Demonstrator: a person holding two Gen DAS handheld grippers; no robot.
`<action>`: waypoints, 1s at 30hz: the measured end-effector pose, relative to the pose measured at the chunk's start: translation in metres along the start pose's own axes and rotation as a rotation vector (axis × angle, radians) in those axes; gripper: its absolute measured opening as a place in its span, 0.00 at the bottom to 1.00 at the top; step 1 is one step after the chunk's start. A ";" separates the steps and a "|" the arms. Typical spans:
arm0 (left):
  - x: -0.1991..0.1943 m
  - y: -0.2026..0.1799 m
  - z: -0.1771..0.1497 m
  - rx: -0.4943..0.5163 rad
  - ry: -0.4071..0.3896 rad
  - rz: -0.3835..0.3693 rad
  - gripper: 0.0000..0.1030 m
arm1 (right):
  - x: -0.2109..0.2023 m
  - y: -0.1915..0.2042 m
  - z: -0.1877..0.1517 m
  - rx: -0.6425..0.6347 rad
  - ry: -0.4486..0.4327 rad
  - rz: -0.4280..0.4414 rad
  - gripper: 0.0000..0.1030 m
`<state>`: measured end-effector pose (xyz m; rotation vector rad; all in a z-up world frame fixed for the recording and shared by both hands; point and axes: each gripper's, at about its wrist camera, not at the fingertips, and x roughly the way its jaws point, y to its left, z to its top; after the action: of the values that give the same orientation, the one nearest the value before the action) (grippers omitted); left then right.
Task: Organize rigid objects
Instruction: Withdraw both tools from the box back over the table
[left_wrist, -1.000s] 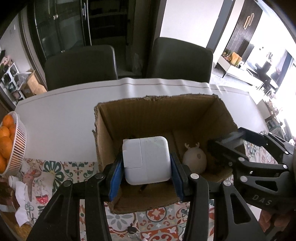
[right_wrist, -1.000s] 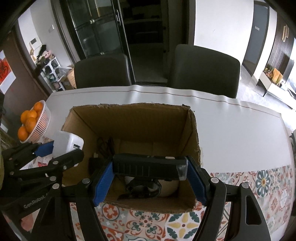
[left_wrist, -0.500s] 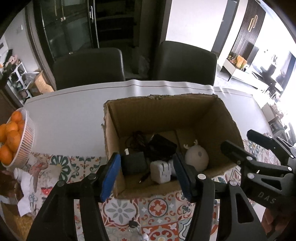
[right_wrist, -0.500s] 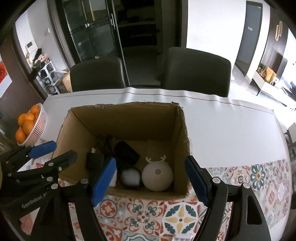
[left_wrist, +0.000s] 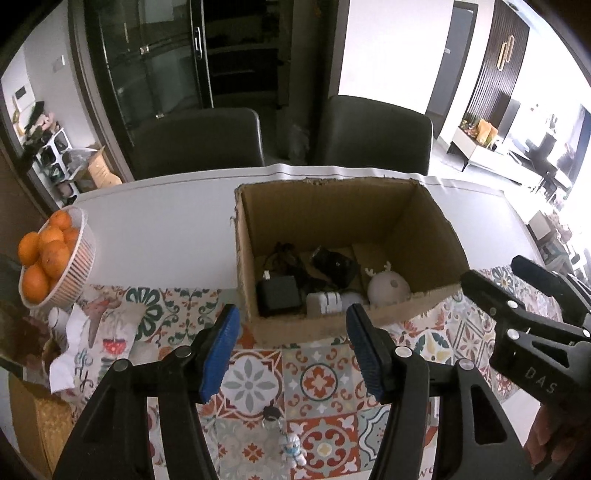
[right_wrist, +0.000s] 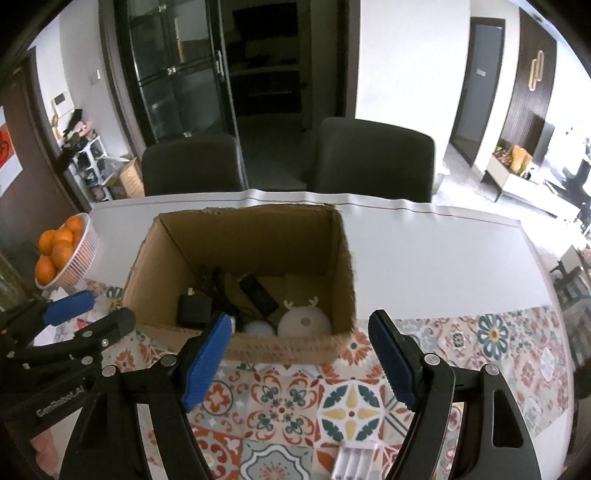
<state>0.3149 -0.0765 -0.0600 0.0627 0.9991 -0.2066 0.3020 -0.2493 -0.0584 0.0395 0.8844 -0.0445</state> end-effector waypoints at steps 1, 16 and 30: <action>-0.002 0.001 -0.004 -0.001 -0.002 0.000 0.57 | -0.003 0.000 -0.003 0.001 -0.007 -0.006 0.75; -0.027 -0.003 -0.073 -0.043 -0.057 0.008 0.57 | -0.048 0.000 -0.068 0.061 -0.157 -0.023 0.75; -0.026 -0.009 -0.128 -0.093 -0.040 0.031 0.57 | -0.054 -0.010 -0.128 0.144 -0.165 -0.059 0.75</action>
<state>0.1940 -0.0629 -0.1071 -0.0103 0.9659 -0.1325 0.1684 -0.2515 -0.0983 0.1422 0.7163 -0.1642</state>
